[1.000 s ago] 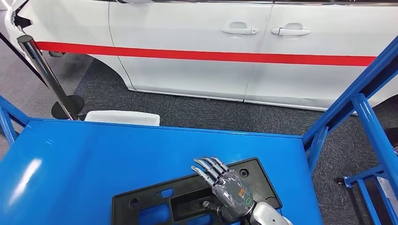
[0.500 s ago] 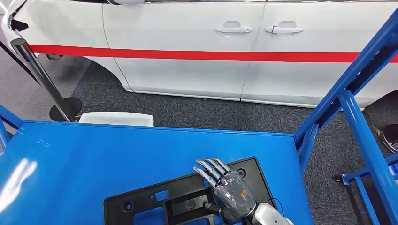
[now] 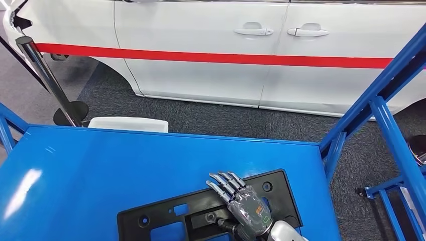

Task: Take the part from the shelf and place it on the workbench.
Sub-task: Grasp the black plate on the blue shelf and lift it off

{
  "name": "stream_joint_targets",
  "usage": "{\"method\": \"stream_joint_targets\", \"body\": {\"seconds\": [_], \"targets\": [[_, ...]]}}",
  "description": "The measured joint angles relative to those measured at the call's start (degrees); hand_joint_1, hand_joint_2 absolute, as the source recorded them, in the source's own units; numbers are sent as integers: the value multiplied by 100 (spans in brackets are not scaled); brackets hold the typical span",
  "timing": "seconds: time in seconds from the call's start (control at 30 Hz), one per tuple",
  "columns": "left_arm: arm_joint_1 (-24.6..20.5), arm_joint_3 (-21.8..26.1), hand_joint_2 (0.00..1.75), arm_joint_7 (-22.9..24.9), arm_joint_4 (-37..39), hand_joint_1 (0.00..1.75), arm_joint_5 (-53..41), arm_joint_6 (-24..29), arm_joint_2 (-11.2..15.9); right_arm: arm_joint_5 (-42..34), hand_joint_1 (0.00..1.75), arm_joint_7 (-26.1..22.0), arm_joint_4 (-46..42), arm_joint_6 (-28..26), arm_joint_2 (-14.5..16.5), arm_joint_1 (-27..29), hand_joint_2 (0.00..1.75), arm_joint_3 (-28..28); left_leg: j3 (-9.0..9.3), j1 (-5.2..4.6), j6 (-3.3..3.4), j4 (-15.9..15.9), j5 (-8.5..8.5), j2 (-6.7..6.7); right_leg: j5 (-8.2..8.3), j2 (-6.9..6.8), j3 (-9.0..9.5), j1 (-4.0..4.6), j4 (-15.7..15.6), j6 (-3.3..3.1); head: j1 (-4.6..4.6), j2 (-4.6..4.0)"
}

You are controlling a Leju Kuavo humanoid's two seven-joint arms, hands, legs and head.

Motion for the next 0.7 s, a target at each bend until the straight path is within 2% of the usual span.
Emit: {"method": "stream_joint_targets", "body": {"seconds": [0.07, 0.13, 0.17, 0.2, 0.23, 0.3, 0.33, 0.37, 0.4, 0.47, 0.5, 0.53, 0.6, 0.63, 0.67, 0.7], "targets": [[-4, 0, 0, 2, 0, 0, -1, 14, -1, 15, 0, 11, 5, -7, 8, 8, 175, 0, -40, -17, -77, 37, 15, -7, 35, 19, 25, 27, -138, -52, -7, 0], [-1, 0, 0, 3, 0, 0, -1, 24, -1, 23, 0, 25, 7, -16, 14, 10, 175, -2, -65, 4, -150, 38, 37, -13, 101, 17, -13, 32, -157, -146, -8, 0], [3, 0, 0, 4, 0, 0, -1, 28, -1, 26, 0, 38, 9, -26, 22, 7, 175, -4, -98, 17, -181, 90, -31, -15, 139, 8, -34, 32, -173, -197, -10, 0], [5, 0, 0, 5, 0, 0, -1, 31, -1, 32, 0, 51, 12, -39, 34, 6, 175, -6, -159, 27, -203, 236, -179, -16, 180, -3, -66, 30, -190, -248, -14, 0], [5, 0, 0, 7, 0, 0, -1, 33, -1, 38, 0, 64, 17, -58, 49, 9, 175, -7, -252, 33, -218, 487, -400, -15, 218, -15, -106, 32, -197, -282, -19, 0], [3, 0, 0, 10, 0, 0, 0, 38, -1, 48, 0, 83, 35, -103, 77, 28, 175, -10, -460, 33, -230, 1189, -874, -11, 288, -31, -209, 60, -193, -312, -24, 0], [4, 0, 0, 14, 0, 0, 1, 40, -1, 51, 0, 92, 46, -128, 90, 40, 175, -13, -498, 31, -225, 1441, -1005, -11, 323, -38, -263, 76, -188, -316, -23, 0], [5, 1, 0, 20, 0, 0, 2, 43, -1, 55, 0, 99, 55, -155, 102, 52, 175, -17, -443, 26, -210, 1508, -1031, -11, 358, -42, -313, 90, -181, -319, -24, 0], [6, 1, 0, 26, 0, 0, 2, 45, -1, 60, 0, 105, 63, -179, 116, 66, 175, -23, -269, 19, -187, 1337, -951, -11, 390, -42, -356, 98, -173, -318, -23, 0], [-4, 1, 0, 37, 0, 0, 2, 50, 1, 74, 0, 119, 76, -215, 150, 94, 175, -46, 287, -11, -123, 533, -694, -11, 449, -40, -412, 103, -163, -302, -24, 0], [-14, 1, 0, 39, 0, 0, 1, 51, 2, 80, 0, 126, 81, -226, 168, 104, 175, -64, 509, -33, -94, 164, -599, -10, 481, -40, -429, 104, -164, -279, -22, 0], [-22, 0, 0, 40, 0, 0, 1, 52, 3, 86, 0, 132, 85, -236, 185, 109, 175, -82, 636, -55, -68, -73, -549, -10, 515, -43, -439, 102, -169, -248, -23, 0], [-25, 0, 0, 40, 0, 0, 1, 54, 4, 99, 0, 139, 89, -258, 212, 118, 175, -105, 652, -91, -25, -180, -488, -9, 596, -48, -444, 94, -202, -171, -22, 0], [-19, 1, 0, 42, 0, 0, 2, 55, 2, 105, 0, 139, 90, -272, 221, 124, 175, -114, 640, -77, 4, -211, -431, -5, 624, -46, -453, 93, -209, -136, -20, 0], [-14, 1, 0, 44, 0, 0, 2, 55, 1, 111, 0, 140, 93, -285, 228, 134, 175, -126, 625, -65, 35, -249, -361, 9, 593, -40, -472, 94, -190, -108, -18, 0], [-13, 2, 0, 45, 0, 0, 1, 55, -1, 116, 0, 140, 96, -298, 232, 142, 175, -143, 595, -53, 68, -289, -287, 25, 465, -33, -518, 98, -95, -86, -15, 0]]}}
